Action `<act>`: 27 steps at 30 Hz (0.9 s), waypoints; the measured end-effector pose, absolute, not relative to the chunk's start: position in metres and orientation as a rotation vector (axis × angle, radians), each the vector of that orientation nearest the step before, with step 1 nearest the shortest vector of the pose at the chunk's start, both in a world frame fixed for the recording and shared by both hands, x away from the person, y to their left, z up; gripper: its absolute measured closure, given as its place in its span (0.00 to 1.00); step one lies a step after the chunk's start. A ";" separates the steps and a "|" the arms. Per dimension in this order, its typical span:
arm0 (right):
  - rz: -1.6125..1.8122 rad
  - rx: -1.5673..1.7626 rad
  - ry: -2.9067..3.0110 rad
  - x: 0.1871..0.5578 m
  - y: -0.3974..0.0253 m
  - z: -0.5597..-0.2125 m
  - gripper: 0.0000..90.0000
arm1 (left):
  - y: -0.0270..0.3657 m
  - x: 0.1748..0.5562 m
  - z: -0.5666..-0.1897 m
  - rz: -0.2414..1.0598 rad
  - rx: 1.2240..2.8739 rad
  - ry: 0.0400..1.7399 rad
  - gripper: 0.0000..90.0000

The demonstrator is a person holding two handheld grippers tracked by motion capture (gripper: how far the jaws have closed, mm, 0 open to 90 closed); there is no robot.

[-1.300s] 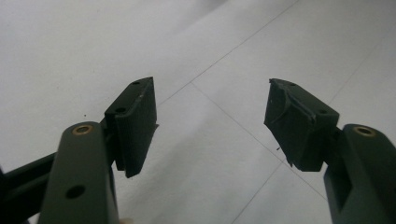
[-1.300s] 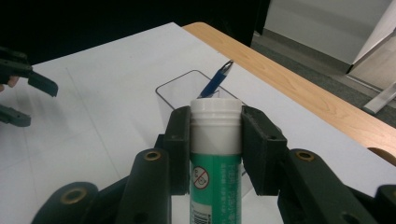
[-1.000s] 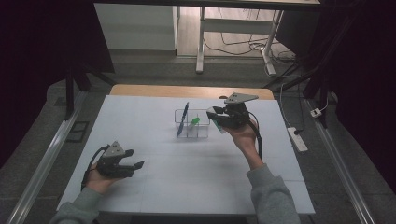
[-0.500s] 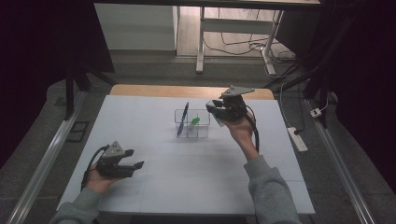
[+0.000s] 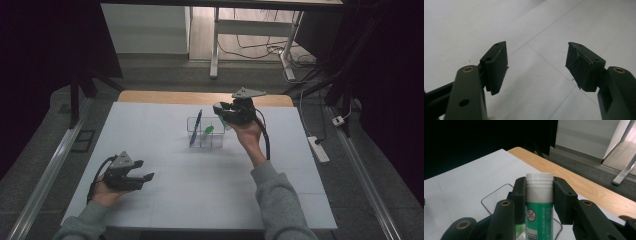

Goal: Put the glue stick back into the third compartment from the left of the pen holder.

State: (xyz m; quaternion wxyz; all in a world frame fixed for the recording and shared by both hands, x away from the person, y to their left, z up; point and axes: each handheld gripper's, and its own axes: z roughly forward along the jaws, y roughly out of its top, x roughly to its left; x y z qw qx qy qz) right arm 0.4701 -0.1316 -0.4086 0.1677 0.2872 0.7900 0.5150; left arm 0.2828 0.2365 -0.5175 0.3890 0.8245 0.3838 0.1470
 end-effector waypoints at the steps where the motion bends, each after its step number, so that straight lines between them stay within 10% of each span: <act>1: 1.466 0.819 2.245 0.471 -0.130 -0.410 0.71 | 0.237 0.283 -0.518 0.374 2.097 0.976 0.37; 27: 1.506 0.892 2.185 0.484 -0.119 -0.424 0.67 | 0.237 0.284 -0.519 0.367 2.100 0.978 0.37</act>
